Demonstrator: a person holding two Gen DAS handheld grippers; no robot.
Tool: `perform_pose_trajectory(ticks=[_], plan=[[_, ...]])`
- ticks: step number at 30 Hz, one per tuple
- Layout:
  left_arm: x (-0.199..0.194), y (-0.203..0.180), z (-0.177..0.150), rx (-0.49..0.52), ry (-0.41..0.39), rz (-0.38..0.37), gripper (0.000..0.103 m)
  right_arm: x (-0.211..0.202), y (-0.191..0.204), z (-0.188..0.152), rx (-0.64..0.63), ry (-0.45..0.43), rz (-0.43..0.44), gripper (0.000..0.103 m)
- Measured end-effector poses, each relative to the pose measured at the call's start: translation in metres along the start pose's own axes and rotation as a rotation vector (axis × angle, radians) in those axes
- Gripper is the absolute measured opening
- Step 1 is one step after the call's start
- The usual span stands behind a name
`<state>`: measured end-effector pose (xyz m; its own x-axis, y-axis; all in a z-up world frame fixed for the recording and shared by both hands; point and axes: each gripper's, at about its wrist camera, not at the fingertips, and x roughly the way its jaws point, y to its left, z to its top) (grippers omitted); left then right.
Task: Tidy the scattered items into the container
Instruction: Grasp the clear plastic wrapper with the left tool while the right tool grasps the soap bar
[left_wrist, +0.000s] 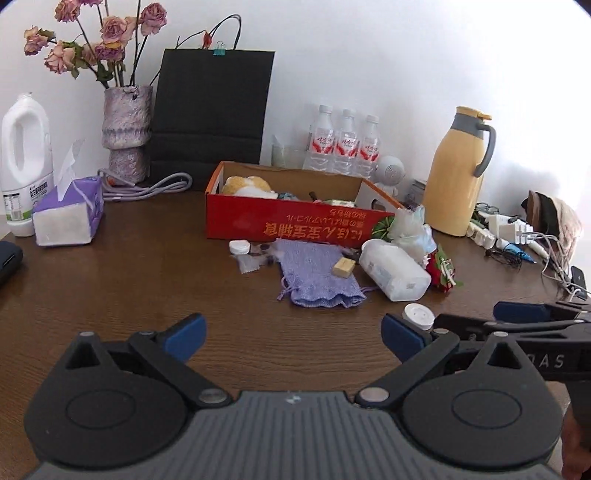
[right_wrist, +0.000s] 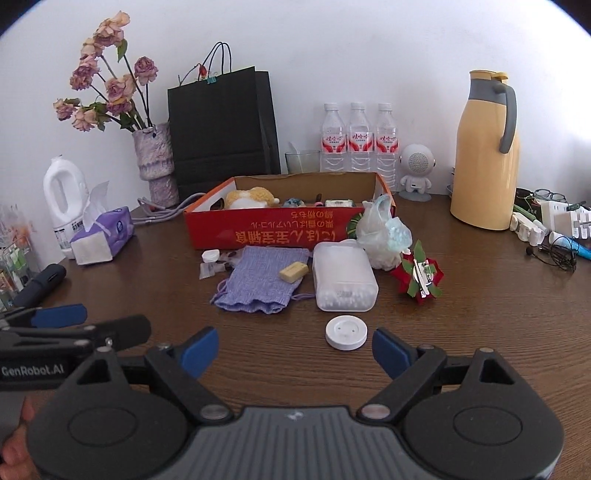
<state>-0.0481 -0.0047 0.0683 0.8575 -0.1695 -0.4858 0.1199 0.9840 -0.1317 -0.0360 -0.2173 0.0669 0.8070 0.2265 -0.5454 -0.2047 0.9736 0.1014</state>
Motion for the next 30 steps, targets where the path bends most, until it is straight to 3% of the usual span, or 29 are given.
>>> perform_pose_trajectory(ticks=[2, 7, 10, 12, 14, 18, 20, 24, 26, 28, 30], plan=[[0.005, 0.001, 0.005, 0.0, -0.016, 0.012, 0.103, 0.007, -0.002, 0.001, 0.009, 0.001, 0.012, 0.087], [0.033, 0.022, 0.018, -0.027, -0.027, 0.06, 0.1, 0.043, 0.0, 0.013, 0.015, 0.056, 0.058, 0.065], [0.062, 0.043, 0.027, -0.059, -0.004, 0.092, 0.086, 0.074, 0.006, 0.026, 0.015, 0.071, 0.092, 0.061], [0.094, 0.057, 0.041, -0.108, 0.041, 0.069, 0.079, 0.1, 0.013, 0.039, 0.014, 0.076, 0.104, 0.061], [0.129, 0.065, 0.054, -0.122, 0.091, 0.062, 0.063, 0.127, 0.019, 0.05, 0.025, 0.072, 0.101, 0.059], [0.179, 0.068, 0.062, -0.116, 0.171, 0.056, 0.059, 0.169, 0.022, 0.063, 0.078, 0.106, 0.036, 0.056], [0.188, 0.068, 0.059, -0.113, 0.179, 0.064, 0.053, 0.18, 0.026, 0.063, 0.051, 0.111, -0.051, 0.053], [0.194, 0.07, 0.054, -0.128, 0.165, 0.049, 0.051, 0.195, 0.026, 0.061, 0.011, 0.108, -0.152, 0.052], [0.197, 0.069, 0.054, -0.123, 0.16, 0.049, 0.043, 0.199, 0.029, 0.059, -0.026, 0.097, -0.179, 0.048], [0.196, 0.07, 0.054, -0.124, 0.156, 0.041, 0.036, 0.199, 0.03, 0.057, -0.053, 0.084, -0.186, 0.035], [0.196, 0.069, 0.053, -0.107, 0.153, 0.041, 0.03, 0.198, 0.032, 0.056, -0.064, 0.081, -0.175, 0.033]])
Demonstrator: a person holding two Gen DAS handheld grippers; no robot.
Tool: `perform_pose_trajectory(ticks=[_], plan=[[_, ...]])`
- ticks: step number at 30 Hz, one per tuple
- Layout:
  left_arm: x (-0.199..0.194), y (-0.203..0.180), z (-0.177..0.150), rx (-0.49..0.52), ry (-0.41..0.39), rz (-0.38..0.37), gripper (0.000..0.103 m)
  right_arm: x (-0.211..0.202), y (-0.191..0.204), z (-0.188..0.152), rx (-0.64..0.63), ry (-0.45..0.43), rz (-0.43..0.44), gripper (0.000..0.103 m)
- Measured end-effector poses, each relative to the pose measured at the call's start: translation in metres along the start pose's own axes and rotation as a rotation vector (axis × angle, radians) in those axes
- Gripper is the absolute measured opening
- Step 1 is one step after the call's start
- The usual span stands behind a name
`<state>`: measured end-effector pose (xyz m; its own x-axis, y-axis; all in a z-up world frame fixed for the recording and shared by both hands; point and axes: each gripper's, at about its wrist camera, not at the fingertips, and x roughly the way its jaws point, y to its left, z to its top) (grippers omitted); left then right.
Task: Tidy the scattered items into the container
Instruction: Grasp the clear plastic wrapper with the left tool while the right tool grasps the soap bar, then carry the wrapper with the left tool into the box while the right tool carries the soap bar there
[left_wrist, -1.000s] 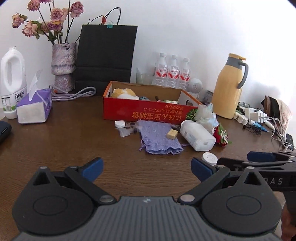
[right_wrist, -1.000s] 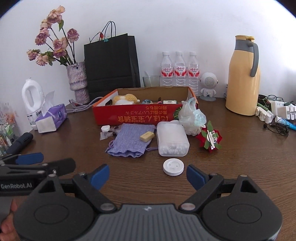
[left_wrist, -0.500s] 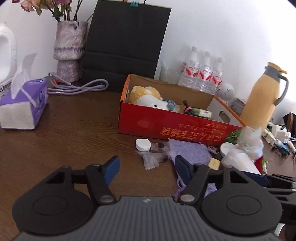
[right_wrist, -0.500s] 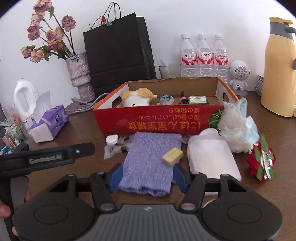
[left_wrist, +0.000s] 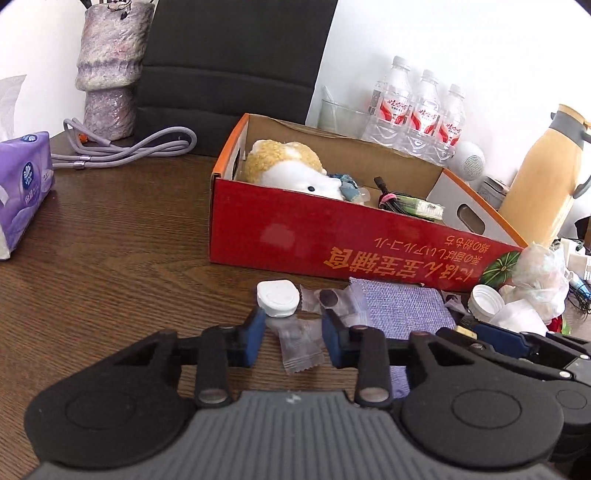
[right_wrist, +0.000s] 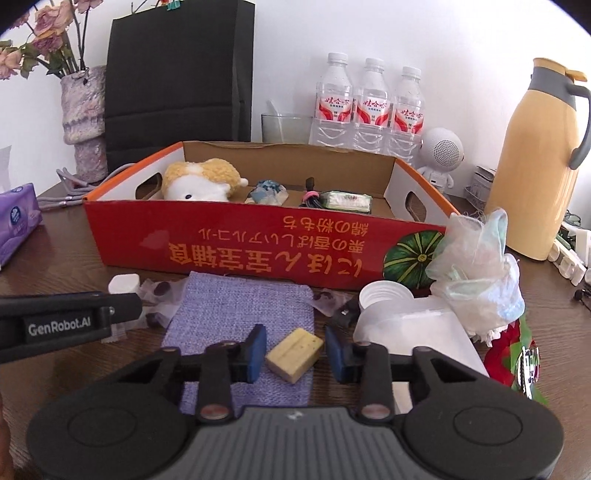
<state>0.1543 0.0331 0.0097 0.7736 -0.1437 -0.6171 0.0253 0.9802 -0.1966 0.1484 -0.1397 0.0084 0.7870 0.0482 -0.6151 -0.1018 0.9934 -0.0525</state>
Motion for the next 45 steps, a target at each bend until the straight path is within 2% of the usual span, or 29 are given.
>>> perform_pose_trajectory(ticks=[3, 5, 12, 19, 20, 22, 24, 26, 28, 32, 40, 45], plan=[[-0.001, 0.0, 0.0, 0.003, 0.013, -0.03, 0.026, -0.001, 0.005, -0.001, -0.027, -0.014, 0.032, 0.032], [-0.002, -0.001, -0.001, 0.006, 0.017, -0.039, 0.018, -0.002, 0.007, -0.002, -0.028, -0.024, 0.072, 0.032], [-0.017, -0.001, 0.001, 0.008, -0.024, -0.037, 0.016, -0.013, 0.005, 0.003, -0.03, -0.054, 0.073, 0.024], [-0.06, -0.005, -0.006, -0.01, -0.119, -0.017, 0.016, -0.01, 0.009, -0.004, -0.069, 0.003, 0.06, 0.026], [-0.068, -0.006, -0.008, -0.01, -0.132, -0.014, 0.016, -0.008, 0.011, -0.005, -0.076, 0.004, 0.054, 0.027], [-0.082, -0.008, -0.014, -0.015, -0.144, -0.009, 0.016, -0.008, 0.012, -0.005, -0.082, 0.012, 0.03, 0.04], [-0.092, -0.009, -0.02, -0.017, -0.143, -0.003, 0.016, -0.012, 0.01, -0.006, -0.083, 0.017, 0.02, 0.044], [-0.099, -0.011, -0.025, -0.013, -0.14, 0.002, 0.016, -0.017, 0.008, -0.008, -0.075, 0.017, 0.026, 0.042], [-0.103, -0.011, -0.028, -0.009, -0.135, 0.003, 0.016, -0.017, 0.009, -0.012, -0.094, 0.022, 0.034, 0.03], [-0.112, -0.015, -0.028, -0.005, -0.149, -0.006, 0.016, -0.021, 0.008, -0.011, -0.082, 0.005, 0.054, 0.023], [-0.141, -0.031, -0.029, 0.003, -0.211, -0.014, 0.016, -0.093, -0.012, -0.002, -0.038, -0.128, 0.085, 0.021], [-0.158, -0.053, -0.045, 0.038, -0.223, -0.045, 0.016, -0.146, -0.027, -0.025, -0.014, -0.155, 0.127, 0.021]])
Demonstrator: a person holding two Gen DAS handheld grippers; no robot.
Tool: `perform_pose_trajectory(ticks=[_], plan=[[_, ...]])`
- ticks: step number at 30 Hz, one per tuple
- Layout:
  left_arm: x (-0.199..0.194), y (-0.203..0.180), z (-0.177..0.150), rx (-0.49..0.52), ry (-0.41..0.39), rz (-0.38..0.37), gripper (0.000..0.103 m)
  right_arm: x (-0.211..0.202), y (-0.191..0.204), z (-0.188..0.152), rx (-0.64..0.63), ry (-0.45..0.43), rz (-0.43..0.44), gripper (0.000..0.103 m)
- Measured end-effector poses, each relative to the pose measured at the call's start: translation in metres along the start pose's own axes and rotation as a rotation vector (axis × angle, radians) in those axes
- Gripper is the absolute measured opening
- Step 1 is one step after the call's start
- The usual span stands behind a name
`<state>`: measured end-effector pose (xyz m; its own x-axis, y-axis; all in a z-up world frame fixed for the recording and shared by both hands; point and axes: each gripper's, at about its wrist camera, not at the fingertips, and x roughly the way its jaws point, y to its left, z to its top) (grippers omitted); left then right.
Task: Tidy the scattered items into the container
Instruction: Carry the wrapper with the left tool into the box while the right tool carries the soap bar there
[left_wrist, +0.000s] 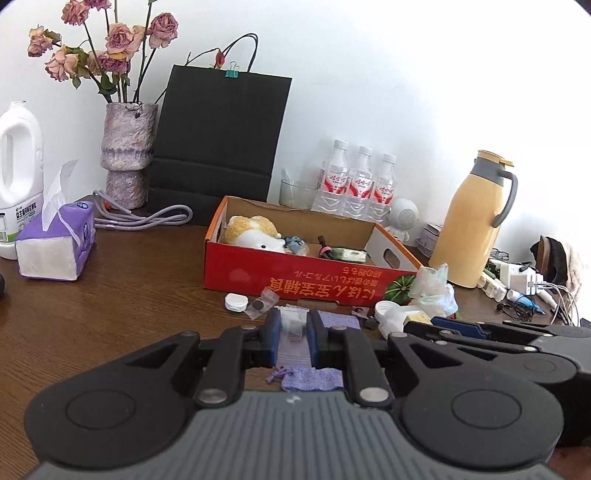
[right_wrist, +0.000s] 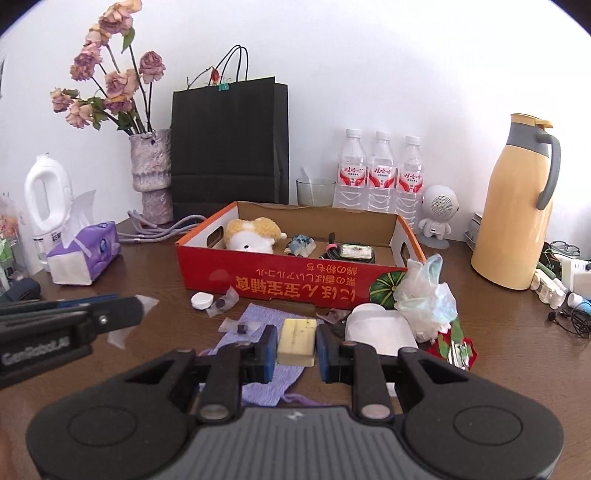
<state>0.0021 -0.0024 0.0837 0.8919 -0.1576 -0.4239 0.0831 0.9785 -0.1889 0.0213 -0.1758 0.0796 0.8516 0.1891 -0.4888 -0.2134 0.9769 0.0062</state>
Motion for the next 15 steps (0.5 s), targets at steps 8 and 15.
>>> perform_pose_trajectory(ticks=[8, 15], plan=[[-0.019, -0.029, -0.03, 0.043, 0.027, -0.045, 0.016, -0.056, -0.015, -0.033, 0.044, -0.013, 0.001, 0.021], [0.016, -0.034, 0.013, 0.034, -0.01, -0.079, 0.016, -0.026, -0.033, -0.003, 0.068, -0.037, 0.021, 0.021]])
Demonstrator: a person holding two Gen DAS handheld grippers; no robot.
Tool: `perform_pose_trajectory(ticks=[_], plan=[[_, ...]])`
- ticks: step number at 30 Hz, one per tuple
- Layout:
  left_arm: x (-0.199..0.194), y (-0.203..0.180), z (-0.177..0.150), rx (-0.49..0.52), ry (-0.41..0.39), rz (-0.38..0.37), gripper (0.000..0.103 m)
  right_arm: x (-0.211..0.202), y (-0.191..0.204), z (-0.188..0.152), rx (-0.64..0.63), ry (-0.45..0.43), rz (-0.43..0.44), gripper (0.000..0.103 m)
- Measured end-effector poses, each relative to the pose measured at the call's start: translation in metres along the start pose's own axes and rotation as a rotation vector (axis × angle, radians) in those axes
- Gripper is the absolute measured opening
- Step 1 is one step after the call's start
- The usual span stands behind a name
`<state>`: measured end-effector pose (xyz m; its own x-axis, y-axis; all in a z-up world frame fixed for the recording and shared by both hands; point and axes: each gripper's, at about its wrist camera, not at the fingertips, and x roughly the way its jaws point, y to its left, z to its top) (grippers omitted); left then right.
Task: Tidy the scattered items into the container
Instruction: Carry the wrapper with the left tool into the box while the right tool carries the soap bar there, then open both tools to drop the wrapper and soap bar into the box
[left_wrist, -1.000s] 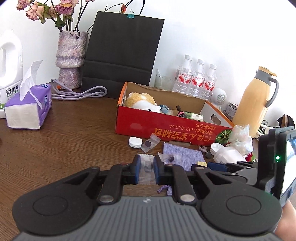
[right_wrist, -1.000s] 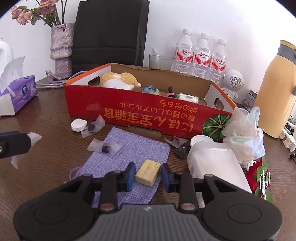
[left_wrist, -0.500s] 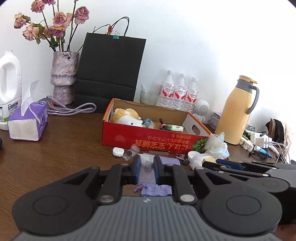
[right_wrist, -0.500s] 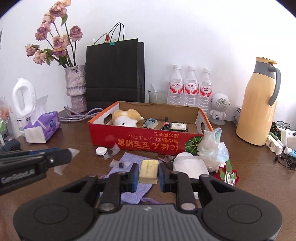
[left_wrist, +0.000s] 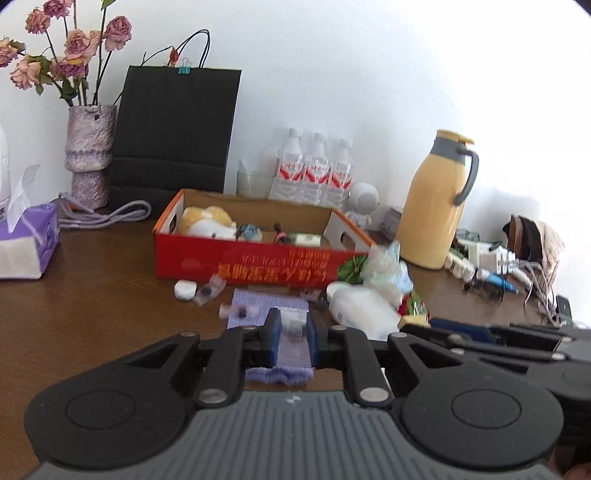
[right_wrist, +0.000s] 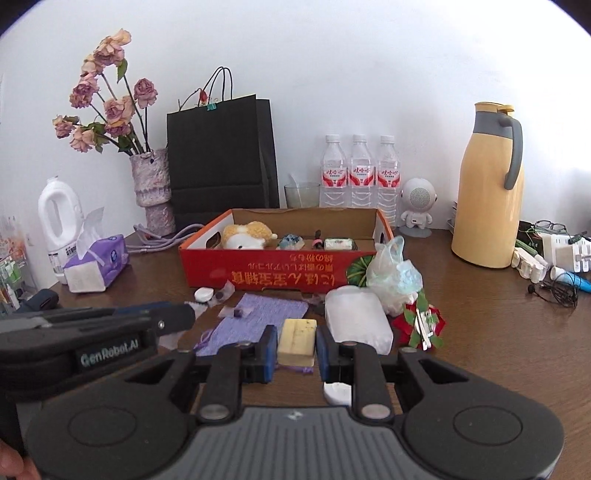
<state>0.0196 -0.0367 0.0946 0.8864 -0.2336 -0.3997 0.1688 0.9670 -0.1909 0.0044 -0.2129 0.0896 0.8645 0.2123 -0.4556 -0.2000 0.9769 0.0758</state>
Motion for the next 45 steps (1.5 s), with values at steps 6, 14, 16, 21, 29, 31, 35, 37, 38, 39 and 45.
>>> perform_pose_trajectory(ticks=[6, 14, 16, 21, 29, 31, 35, 37, 38, 39, 45], plan=[[0.104, 0.004, 0.116, 0.01, -0.004, -0.033, 0.016, 0.078, -0.049, 0.106, 0.071, -0.034, 0.036, 0.021], [0.298, 0.011, 0.176, -0.03, 0.331, 0.067, 0.016, 0.256, -0.093, 0.222, 0.105, 0.246, 0.004, 0.021], [0.33, 0.022, 0.167, -0.039, 0.402, 0.071, 0.016, 0.298, -0.093, 0.221, 0.071, 0.335, -0.032, 0.021], [0.379, 0.035, 0.131, -0.016, 0.493, 0.113, 0.016, 0.379, -0.091, 0.198, -0.017, 0.525, -0.118, 0.021], [0.384, 0.045, 0.127, -0.042, 0.49, 0.072, 0.041, 0.415, -0.091, 0.178, -0.055, 0.601, -0.155, 0.023], [0.376, 0.044, 0.138, -0.034, 0.467, 0.089, 0.041, 0.407, -0.095, 0.184, -0.022, 0.593, -0.146, 0.026], [0.351, 0.05, 0.163, -0.056, 0.459, 0.079, 0.063, 0.379, -0.096, 0.204, 0.022, 0.583, -0.12, 0.039], [0.334, 0.053, 0.174, -0.024, 0.463, 0.088, 0.081, 0.36, -0.096, 0.213, 0.045, 0.586, -0.097, 0.05], [0.325, 0.054, 0.178, -0.007, 0.469, 0.104, 0.084, 0.35, -0.096, 0.217, 0.06, 0.59, -0.082, 0.052], [0.316, 0.056, 0.182, 0.002, 0.48, 0.12, 0.084, 0.34, -0.098, 0.221, 0.076, 0.592, -0.071, 0.054], [0.262, 0.067, 0.188, 0.017, 0.542, 0.261, 0.099, 0.282, -0.09, 0.221, 0.108, 0.581, -0.08, 0.067]])
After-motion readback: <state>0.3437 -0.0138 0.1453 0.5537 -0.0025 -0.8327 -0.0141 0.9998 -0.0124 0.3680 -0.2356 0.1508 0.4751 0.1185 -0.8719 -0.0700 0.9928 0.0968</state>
